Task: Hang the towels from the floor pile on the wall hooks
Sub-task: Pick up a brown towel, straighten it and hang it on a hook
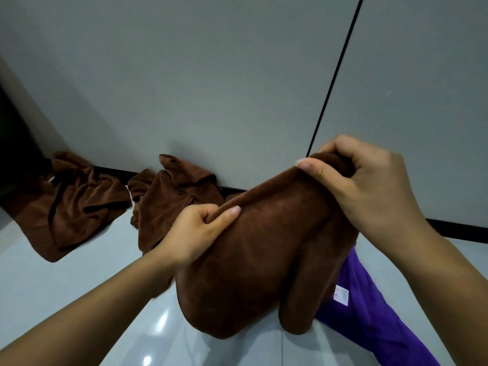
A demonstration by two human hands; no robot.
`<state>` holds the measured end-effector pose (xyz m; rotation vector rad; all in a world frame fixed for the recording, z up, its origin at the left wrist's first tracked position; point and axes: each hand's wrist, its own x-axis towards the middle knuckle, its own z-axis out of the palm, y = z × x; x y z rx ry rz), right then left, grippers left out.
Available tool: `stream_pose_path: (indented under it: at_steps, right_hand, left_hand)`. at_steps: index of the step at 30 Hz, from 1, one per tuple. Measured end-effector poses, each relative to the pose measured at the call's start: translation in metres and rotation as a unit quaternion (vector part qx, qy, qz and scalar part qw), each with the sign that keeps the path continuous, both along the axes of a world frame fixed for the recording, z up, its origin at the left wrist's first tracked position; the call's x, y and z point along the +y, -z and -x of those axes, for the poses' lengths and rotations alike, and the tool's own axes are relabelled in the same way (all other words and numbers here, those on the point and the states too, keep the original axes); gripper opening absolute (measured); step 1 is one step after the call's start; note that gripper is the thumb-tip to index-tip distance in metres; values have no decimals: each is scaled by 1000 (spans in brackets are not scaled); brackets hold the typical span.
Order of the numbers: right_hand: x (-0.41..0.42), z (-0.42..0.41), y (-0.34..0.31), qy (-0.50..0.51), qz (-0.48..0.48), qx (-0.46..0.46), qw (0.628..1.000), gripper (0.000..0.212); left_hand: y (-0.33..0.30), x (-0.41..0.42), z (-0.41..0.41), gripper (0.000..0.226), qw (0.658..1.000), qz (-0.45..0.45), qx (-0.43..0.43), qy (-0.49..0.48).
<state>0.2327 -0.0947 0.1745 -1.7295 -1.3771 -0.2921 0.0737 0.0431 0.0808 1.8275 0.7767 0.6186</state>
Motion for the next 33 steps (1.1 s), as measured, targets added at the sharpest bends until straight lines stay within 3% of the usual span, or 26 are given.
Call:
stream_pose_path:
  at_steps: [3, 6, 11, 17, 23, 25, 29, 33]
  right_hand:
    - [0, -8, 6, 55, 31, -103, 993, 50]
    - [-5, -15, 15, 90, 39, -194, 976, 55]
    - [-10, -24, 24, 119, 65, -200, 970, 56]
    - [-2, -10, 18, 159, 237, -211, 935, 62]
    - [19, 23, 24, 11, 255, -124, 959, 66]
    - [30, 31, 32, -20, 257, -103, 961, 58]
    - [50, 37, 50, -62, 190, 33, 979, 5]
    - [61, 35, 63, -33, 155, 161, 974, 13]
  left_hand:
    - [2, 14, 9, 68, 978, -200, 34, -56]
    - [-6, 28, 19, 68, 921, -371, 75, -92]
    - [-20, 36, 25, 58, 836, -538, 73, -78]
    - [-45, 33, 16, 49, 756, -647, 66, -76]
    - [-51, 27, 5, 49, 682, -723, 97, -42]
    - [-52, 25, 3, 47, 672, -734, 89, -29]
    - [-53, 24, 4, 46, 674, -733, 84, -36]
    - [-48, 26, 3, 49, 689, -717, 95, -55]
